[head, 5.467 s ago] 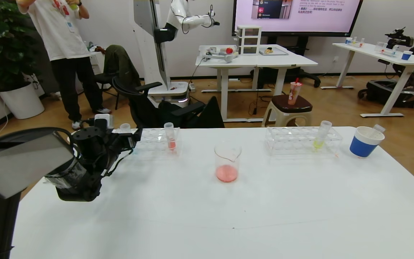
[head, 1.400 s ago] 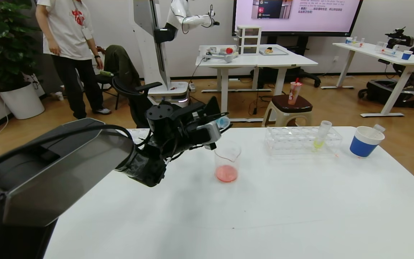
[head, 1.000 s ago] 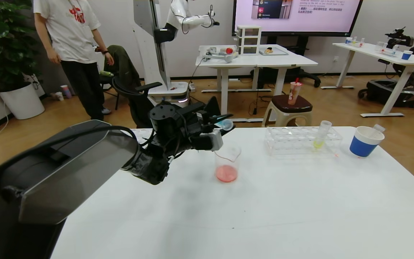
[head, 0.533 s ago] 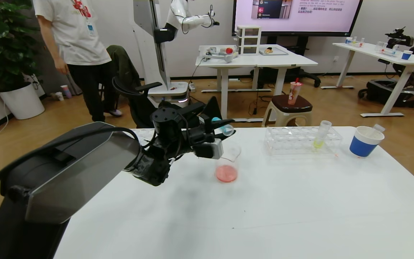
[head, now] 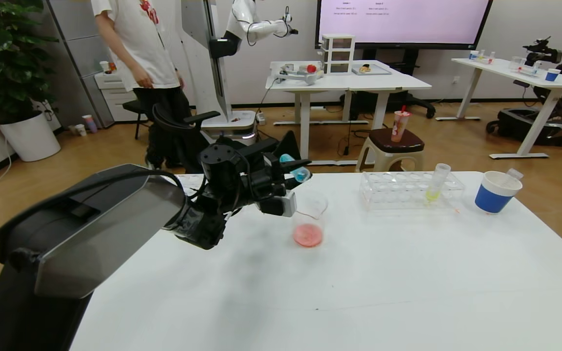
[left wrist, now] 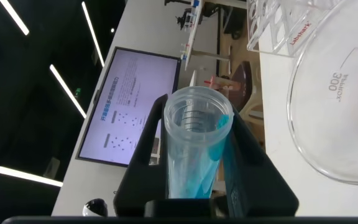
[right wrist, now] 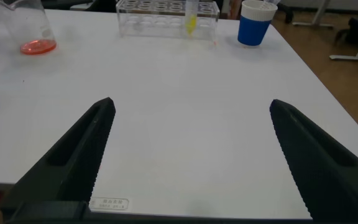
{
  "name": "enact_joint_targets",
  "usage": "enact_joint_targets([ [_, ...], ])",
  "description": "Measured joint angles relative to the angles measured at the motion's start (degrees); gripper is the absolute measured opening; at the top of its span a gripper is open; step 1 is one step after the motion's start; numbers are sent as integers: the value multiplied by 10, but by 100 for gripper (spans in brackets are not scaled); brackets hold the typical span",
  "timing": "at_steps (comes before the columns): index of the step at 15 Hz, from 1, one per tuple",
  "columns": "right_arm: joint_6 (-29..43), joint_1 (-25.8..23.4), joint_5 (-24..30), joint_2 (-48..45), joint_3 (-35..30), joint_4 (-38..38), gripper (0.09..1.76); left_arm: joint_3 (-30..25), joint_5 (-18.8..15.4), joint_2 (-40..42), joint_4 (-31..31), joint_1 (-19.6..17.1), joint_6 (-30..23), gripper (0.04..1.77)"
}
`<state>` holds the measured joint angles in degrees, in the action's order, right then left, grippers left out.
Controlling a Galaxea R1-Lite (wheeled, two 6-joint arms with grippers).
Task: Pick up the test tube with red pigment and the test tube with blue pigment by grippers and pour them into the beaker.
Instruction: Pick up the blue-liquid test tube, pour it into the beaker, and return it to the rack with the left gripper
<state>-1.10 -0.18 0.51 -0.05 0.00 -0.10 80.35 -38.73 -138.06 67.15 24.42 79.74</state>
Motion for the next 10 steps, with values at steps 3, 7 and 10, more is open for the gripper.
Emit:
enact_joint_targets([
  [3, 0, 0, 0, 0, 0, 0, 174, 7, 0, -1, -6, -3, 24, 50],
  [7, 0, 0, 0, 0, 0, 0, 174, 14, 2, -2, -12, 2, 52, 50],
  [10, 0, 0, 0, 0, 0, 0, 174, 15, 2, -2, -36, -1, 100, 50],
])
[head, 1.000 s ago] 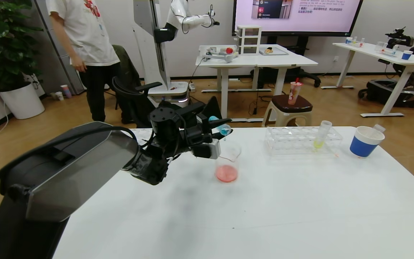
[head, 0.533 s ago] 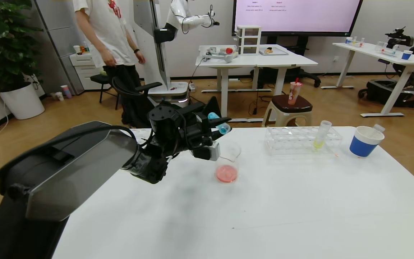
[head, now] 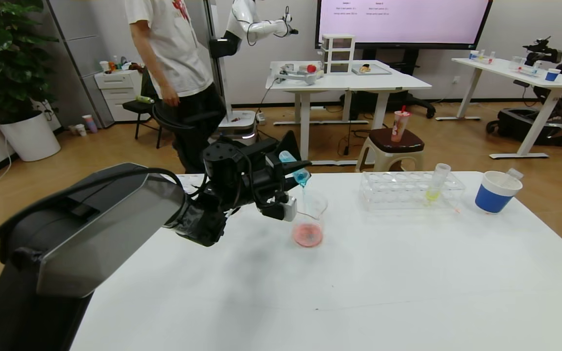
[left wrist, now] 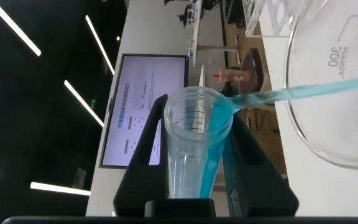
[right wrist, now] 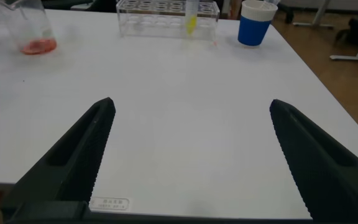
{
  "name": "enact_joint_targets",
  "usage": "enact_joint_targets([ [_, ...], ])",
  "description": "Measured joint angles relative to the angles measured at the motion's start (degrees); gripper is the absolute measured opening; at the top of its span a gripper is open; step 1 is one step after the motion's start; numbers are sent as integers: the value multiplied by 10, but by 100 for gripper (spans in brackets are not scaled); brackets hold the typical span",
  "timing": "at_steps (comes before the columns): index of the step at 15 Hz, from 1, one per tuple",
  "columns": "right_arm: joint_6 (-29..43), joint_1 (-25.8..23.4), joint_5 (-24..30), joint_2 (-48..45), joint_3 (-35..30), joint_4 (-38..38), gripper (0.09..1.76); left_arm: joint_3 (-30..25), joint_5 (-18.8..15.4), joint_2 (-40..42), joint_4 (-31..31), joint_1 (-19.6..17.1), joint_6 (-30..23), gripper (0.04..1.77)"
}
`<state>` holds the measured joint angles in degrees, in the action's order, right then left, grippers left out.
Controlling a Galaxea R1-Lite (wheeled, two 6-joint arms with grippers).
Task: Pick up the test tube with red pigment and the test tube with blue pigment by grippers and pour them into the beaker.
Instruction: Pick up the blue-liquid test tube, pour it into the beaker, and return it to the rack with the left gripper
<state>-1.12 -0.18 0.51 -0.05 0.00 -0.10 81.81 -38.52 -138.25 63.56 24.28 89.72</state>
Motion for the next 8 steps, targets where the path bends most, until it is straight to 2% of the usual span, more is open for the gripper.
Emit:
enact_joint_targets([
  [8, 0, 0, 0, 0, 0, 0, 174, 5, 1, 1, -16, -1, 87, 50],
])
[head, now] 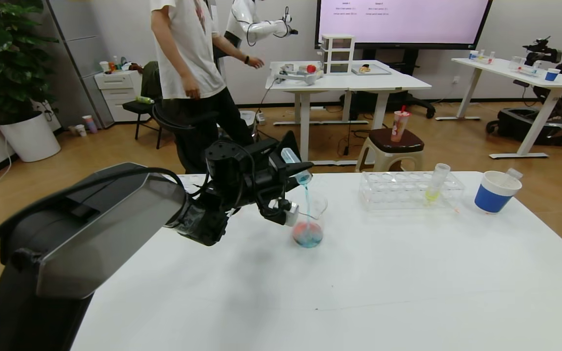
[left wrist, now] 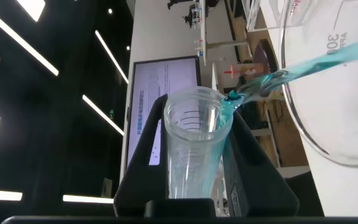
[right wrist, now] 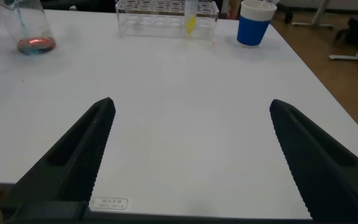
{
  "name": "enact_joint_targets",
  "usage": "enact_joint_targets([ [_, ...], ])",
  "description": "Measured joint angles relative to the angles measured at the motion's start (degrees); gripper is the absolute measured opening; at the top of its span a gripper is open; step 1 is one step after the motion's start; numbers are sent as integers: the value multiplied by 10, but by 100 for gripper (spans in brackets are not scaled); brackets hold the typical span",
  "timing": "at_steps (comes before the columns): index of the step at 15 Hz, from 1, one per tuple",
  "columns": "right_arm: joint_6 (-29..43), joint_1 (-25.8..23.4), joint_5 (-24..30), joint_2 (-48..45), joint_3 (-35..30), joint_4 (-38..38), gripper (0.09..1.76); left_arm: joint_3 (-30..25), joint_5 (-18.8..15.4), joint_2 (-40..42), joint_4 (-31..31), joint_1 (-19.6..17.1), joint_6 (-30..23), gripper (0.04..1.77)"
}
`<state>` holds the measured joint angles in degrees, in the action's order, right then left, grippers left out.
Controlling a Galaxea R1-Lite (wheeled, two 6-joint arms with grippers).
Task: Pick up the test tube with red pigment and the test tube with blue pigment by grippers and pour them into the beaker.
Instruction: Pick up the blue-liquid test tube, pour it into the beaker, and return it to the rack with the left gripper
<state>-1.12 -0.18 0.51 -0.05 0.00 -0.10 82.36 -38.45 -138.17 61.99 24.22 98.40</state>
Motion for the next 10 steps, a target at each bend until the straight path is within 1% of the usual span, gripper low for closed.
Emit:
enact_joint_targets([
  [3, 0, 0, 0, 0, 0, 0, 174, 8, -2, 4, -31, -1, 36, 50],
  [5, 0, 0, 0, 0, 0, 0, 174, 11, -2, 7, -39, 0, 49, 50],
  [10, 0, 0, 0, 0, 0, 0, 174, 12, -3, 10, -39, -1, 49, 50],
])
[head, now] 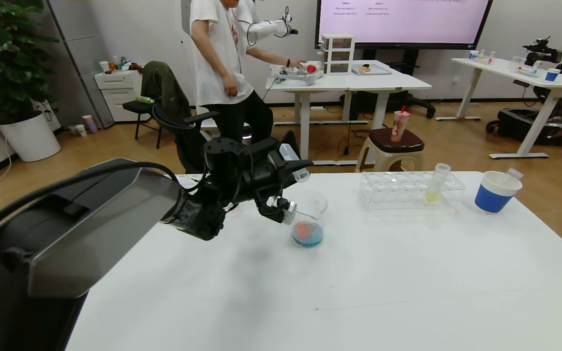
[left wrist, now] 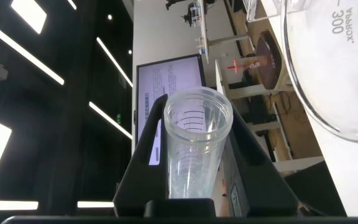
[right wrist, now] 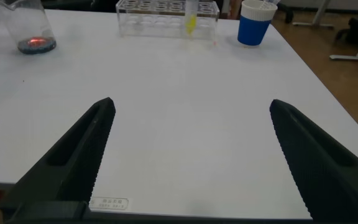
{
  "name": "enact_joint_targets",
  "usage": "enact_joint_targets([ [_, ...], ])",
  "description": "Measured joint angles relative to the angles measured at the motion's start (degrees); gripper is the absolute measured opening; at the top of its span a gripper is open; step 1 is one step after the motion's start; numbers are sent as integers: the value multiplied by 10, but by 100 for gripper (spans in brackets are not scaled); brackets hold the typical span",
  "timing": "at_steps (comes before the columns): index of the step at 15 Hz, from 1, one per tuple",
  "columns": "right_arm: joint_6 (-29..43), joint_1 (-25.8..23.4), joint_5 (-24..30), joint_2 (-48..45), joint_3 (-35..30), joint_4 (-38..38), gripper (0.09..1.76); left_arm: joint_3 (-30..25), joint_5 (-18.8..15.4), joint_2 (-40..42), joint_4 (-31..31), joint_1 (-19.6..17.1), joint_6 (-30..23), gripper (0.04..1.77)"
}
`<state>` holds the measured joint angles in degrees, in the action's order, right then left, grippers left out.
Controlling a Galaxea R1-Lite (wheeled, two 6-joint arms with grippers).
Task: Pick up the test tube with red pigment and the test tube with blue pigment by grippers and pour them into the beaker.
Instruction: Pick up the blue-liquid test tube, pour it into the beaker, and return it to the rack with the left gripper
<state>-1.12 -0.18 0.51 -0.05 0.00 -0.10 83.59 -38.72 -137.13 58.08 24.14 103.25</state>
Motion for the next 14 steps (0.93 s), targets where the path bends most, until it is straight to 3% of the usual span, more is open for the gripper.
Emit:
enact_joint_targets([
  [5, 0, 0, 0, 0, 0, 0, 174, 0, 2, 4, 0, 1, -22, 50],
  [7, 0, 0, 0, 0, 0, 0, 174, 1, 9, 11, 4, 2, -77, 50],
  [9, 0, 0, 0, 0, 0, 0, 174, 0, 36, 21, 13, 5, -182, 50],
  [12, 0, 0, 0, 0, 0, 0, 174, -10, 146, 33, 88, 14, -368, 50],
  [14, 0, 0, 0, 0, 0, 0, 174, -31, 265, 37, 141, 34, -493, 50],
])
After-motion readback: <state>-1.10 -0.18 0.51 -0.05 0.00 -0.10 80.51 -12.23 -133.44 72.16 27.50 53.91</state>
